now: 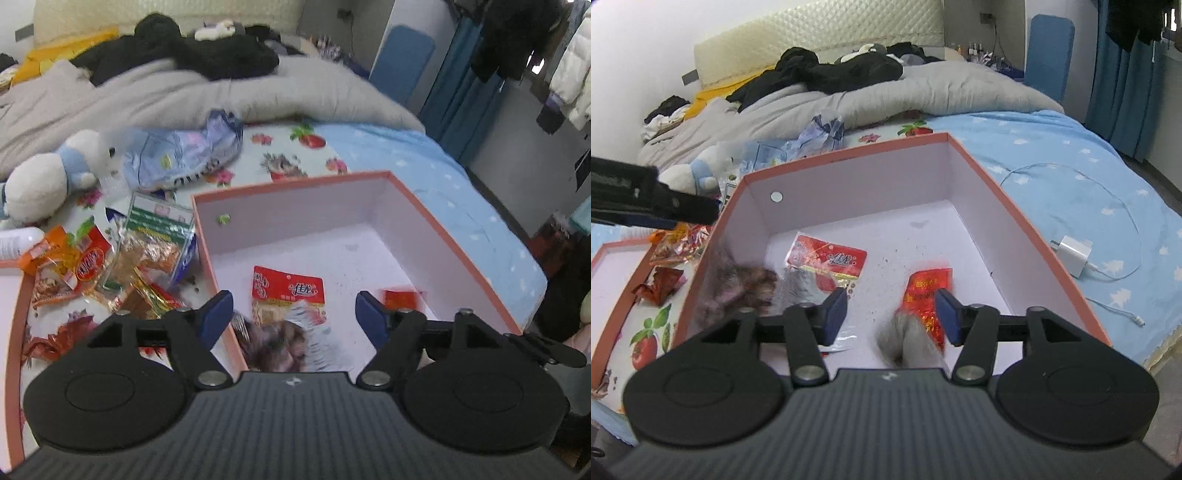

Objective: Organize snacks
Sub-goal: 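Lower the brown bag into the box with left gripper while right drops the clear bag, then withdraw both open grippers from the deep pink box back to the snack pile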

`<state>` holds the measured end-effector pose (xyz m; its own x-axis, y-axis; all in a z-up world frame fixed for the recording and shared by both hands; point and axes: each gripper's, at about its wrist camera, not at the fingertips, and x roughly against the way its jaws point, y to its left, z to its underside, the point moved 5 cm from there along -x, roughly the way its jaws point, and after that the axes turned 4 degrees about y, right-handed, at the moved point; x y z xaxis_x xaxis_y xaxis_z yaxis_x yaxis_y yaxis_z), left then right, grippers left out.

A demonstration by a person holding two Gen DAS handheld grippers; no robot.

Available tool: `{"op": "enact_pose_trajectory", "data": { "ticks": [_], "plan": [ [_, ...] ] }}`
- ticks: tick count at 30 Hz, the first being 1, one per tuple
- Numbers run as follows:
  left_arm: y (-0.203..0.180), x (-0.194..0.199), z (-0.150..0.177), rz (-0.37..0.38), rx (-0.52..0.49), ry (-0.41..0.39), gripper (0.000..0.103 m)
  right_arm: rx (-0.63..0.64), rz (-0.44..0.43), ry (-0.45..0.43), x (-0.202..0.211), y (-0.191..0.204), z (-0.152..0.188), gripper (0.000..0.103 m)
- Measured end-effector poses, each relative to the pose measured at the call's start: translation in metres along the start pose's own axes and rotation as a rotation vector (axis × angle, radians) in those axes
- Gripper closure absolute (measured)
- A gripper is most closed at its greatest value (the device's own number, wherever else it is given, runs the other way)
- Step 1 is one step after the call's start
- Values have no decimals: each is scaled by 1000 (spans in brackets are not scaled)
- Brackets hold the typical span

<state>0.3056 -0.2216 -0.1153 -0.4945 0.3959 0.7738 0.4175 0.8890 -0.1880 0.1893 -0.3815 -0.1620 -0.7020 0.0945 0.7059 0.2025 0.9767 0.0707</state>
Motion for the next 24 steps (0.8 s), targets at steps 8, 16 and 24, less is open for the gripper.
{"op": "enact_pose_trajectory", "data": {
  "ticks": [8,16,24],
  "plan": [
    [9,34,15,7,3,-74,26,7,-23,-76,31,13,4,47],
    [8,72,45,-2,-34,-162,26,24,-35,-144,62,32,20,47],
    [5,99,81,-6,-89,-216,26,15,-78,-180,87,48,42,48]
  ]
}}
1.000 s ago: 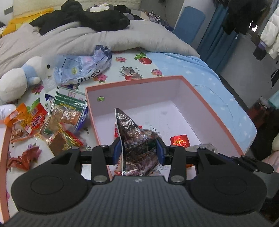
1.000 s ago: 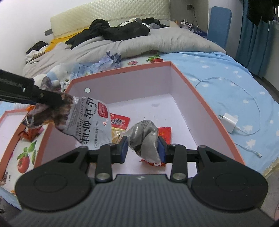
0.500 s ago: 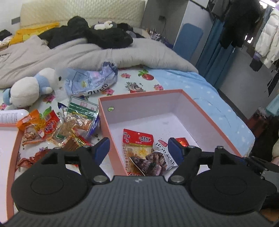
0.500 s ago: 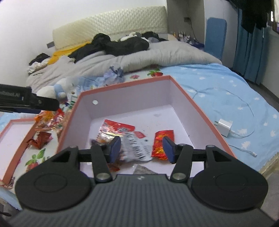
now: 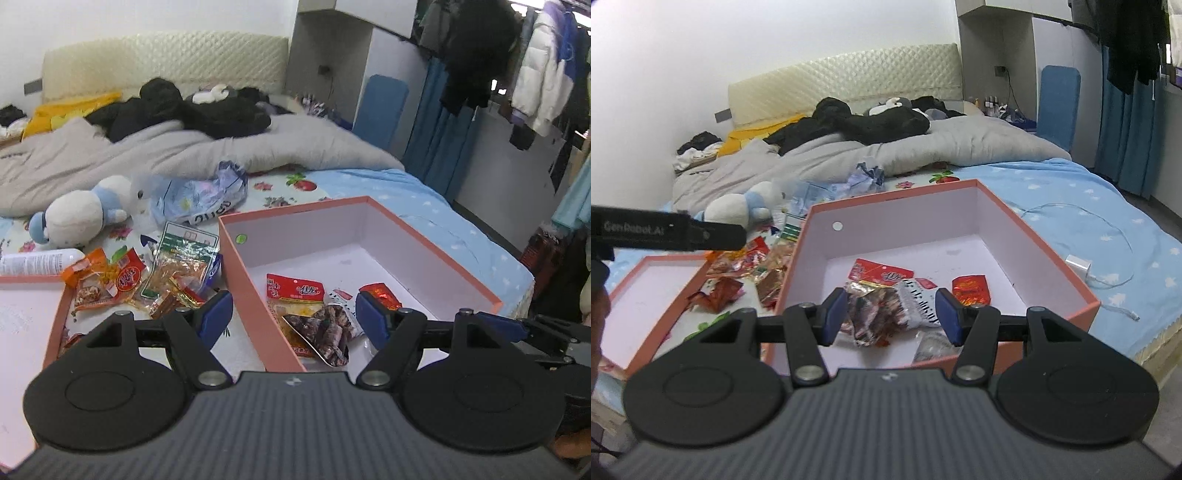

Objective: Organize snacks
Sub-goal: 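Withdraw both open grippers from the deep pink box back to the snack pile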

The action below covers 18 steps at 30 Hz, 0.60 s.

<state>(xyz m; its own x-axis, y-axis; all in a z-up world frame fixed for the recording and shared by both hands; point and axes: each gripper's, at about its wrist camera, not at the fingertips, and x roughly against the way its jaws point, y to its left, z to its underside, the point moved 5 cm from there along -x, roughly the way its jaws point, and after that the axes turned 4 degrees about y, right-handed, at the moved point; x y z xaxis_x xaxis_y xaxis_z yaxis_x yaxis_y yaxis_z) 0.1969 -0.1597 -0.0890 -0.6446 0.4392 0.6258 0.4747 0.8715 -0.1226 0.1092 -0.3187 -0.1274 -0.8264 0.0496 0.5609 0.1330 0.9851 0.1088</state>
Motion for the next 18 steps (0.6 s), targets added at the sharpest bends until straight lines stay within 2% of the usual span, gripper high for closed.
{"op": "enact_pose_trajectory", "data": {
  "ticks": [4,10,12,18],
  "plan": [
    [-2,14,13,-7,-15,-22,26,4,10,14,8,5,11,47],
    [7,32,30,-24,23,-56,25,45,38,4,19,14,26,47],
    [9,35,37,-41,15,-69,25,50,24,12,20,19,32,47],
    [27,41,59,-79,56,-39,25,77,-29,26,21,46,47,47]
  ]
}}
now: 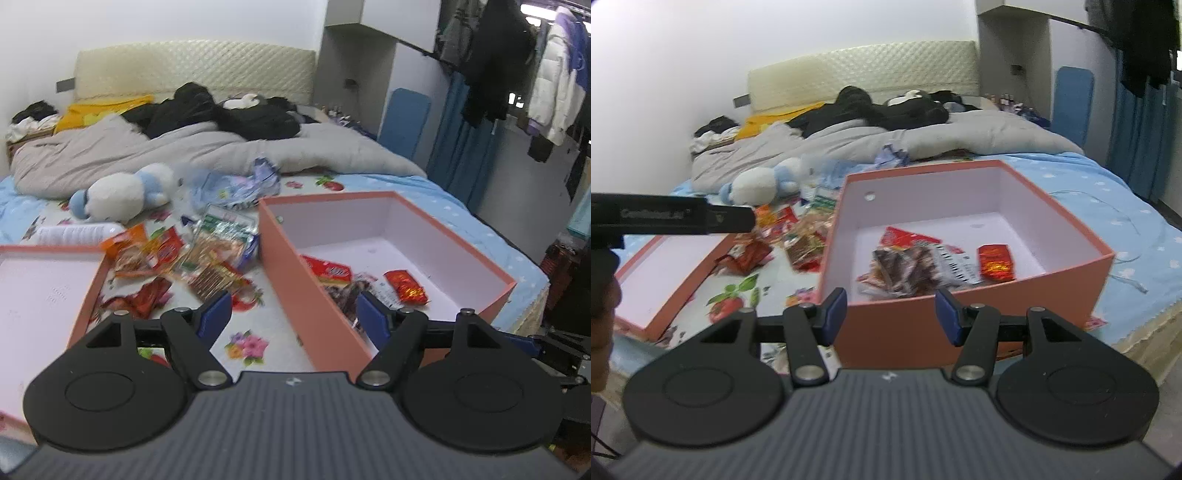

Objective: Organize snacks
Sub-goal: 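Withdraw both open grippers from the deep pink box back to the snack pile, then grasp the red foil bag with the left gripper while the right grasps a clear spicy-strip bag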

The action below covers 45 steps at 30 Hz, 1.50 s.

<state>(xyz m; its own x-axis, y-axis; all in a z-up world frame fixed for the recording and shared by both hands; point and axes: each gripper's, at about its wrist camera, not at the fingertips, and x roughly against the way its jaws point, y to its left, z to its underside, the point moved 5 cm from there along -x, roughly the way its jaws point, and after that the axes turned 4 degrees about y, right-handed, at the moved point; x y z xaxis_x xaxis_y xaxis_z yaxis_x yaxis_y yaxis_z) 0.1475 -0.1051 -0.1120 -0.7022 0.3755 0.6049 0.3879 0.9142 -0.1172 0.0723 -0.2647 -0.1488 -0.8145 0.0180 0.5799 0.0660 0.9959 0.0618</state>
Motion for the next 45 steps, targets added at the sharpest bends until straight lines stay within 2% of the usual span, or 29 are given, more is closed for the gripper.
{"op": "enact_pose_trajectory", "data": {
  "ticks": [3,6,10,13,16,20,24,29,34,37,45],
  "plan": [
    [11,5,7,-17,24,10,24,22,-35,-1,-1,17,5,47],
    [24,14,13,-49,31,4,16,43,-67,9,-4,32,8,47],
    [42,21,22,-98,43,11,12,98,-90,11,-4,47,11,47],
    [56,21,29,-119,74,36,11,130,-91,1,-5,55,11,47],
    [72,14,36,-110,122,93,11,124,-88,-19,-6,62,5,47],
    [86,7,39,-123,122,101,11,146,-95,-38,-15,78,-2,47],
    [109,-3,36,-169,149,116,11,145,-88,-31,-26,94,-9,47],
    [134,-13,24,-191,165,94,11,144,-93,-53,-40,113,-25,47],
    [155,-23,17,-188,179,94,12,165,-102,-44,-62,131,-34,47],
    [169,-34,16,-181,201,108,12,169,-112,-30,-78,138,-38,37],
    [208,-73,6,-167,260,122,12,187,-121,29,-131,153,-47,37]
  ]
}}
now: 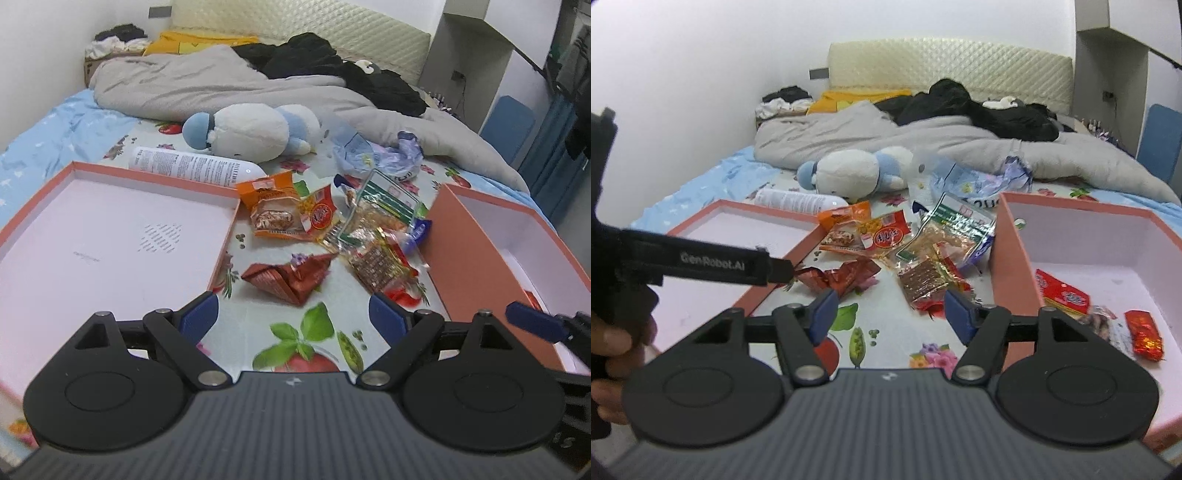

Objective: Organize snacks
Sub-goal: 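Grasp the red foil bag with the left gripper while the right grasps a clear spicy-strip bag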

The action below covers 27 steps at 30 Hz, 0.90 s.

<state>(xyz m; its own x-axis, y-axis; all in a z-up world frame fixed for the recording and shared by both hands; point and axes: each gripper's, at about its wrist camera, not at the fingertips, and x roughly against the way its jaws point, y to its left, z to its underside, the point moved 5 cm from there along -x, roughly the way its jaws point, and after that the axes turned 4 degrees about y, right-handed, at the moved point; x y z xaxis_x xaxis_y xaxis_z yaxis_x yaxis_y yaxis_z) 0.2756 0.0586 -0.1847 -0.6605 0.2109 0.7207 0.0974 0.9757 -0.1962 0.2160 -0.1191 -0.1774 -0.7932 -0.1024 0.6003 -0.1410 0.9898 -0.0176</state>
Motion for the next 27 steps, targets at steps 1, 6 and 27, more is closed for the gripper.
{"op": "enact_pose_trajectory", "data": {
  "ticks": [1,6,27],
  "plan": [
    [2,-6,-4,3,5,3,12,7,9,4,-8,0,0,37],
    [13,-43,-23,26,44,31,12,1,75,32,-57,-10,-4,37],
    [-17,-149,-42,149,-179,226,30,-28,131,125,-164,-28,17,28]
  ]
}}
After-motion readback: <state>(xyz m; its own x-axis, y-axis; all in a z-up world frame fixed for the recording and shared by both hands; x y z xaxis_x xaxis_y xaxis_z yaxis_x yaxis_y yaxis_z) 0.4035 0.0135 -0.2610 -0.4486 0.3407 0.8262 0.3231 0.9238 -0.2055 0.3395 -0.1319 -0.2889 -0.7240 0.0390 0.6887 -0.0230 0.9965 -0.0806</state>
